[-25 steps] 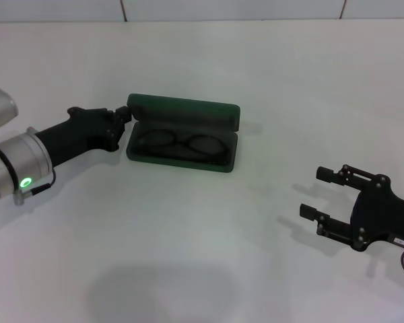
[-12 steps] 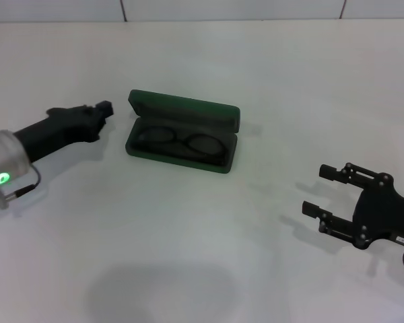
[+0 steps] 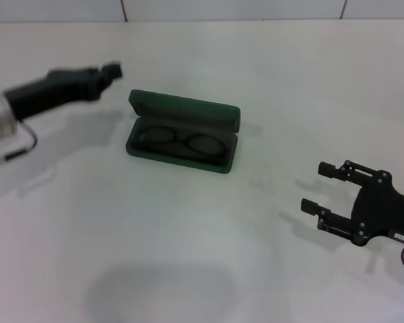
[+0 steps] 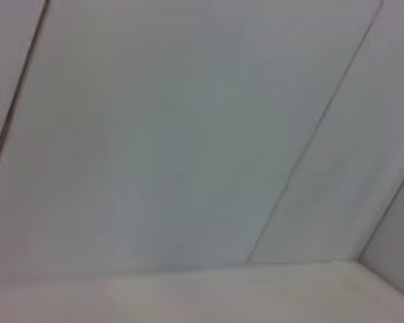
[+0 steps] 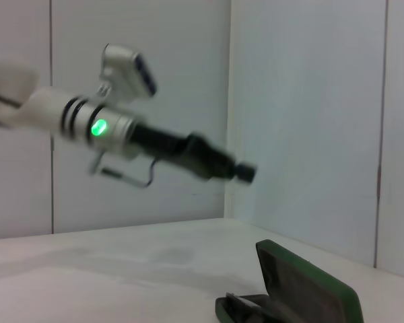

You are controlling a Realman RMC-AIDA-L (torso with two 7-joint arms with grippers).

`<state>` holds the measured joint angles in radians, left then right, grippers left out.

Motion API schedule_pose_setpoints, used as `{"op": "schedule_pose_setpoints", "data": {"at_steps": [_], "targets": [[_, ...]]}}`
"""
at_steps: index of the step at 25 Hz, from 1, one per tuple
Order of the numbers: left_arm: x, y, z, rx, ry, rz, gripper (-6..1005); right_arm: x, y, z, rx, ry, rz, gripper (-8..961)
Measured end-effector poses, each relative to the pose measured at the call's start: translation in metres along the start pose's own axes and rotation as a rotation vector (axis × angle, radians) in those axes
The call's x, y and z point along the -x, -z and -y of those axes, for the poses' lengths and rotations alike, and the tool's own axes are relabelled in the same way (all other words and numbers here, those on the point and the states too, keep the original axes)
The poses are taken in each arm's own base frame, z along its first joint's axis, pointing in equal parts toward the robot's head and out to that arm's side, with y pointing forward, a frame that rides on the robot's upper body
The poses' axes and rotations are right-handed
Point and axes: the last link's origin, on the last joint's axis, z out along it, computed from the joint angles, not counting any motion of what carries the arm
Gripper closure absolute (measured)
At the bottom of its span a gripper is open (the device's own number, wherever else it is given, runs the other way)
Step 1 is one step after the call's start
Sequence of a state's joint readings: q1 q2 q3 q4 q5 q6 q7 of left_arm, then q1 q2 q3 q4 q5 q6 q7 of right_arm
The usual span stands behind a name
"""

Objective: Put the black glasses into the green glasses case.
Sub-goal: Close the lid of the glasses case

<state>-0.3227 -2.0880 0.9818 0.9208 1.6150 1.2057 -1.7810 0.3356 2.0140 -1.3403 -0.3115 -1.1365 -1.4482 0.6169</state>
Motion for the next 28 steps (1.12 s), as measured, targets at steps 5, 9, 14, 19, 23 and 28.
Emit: {"op": "schedule_pose_setpoints", "data": {"at_steps": [5,9,14,19,23,28], "targets": [[-0.039,-0.035,-0.017,-0.032,-0.056,0.015,916,0.0,0.0,0.0,0.001,0.001,-0.001,299],[-0.045,-0.071,-0.036,-0.103,-0.09,0.093,915,0.0,-0.001,0.001,-0.001,0.001,-0.001,299],[-0.03,-0.098,-0.046,-0.229,-0.1,0.182,914,0.0,0.0,0.001,-0.006,0.003,-0.001,299],[-0.012,-0.1,-0.046,-0.287,-0.04,0.178,914,-0.001,0.0,0.002,-0.011,0.003,-0.006,299],[0.004,-0.097,-0.041,-0.329,0.023,0.158,913,-0.001,0.0,0.002,-0.013,0.004,-0.009,299],[0.016,-0.096,-0.04,-0.363,0.008,0.126,912,-0.001,0.0,0.002,-0.013,0.004,-0.009,299]]}}
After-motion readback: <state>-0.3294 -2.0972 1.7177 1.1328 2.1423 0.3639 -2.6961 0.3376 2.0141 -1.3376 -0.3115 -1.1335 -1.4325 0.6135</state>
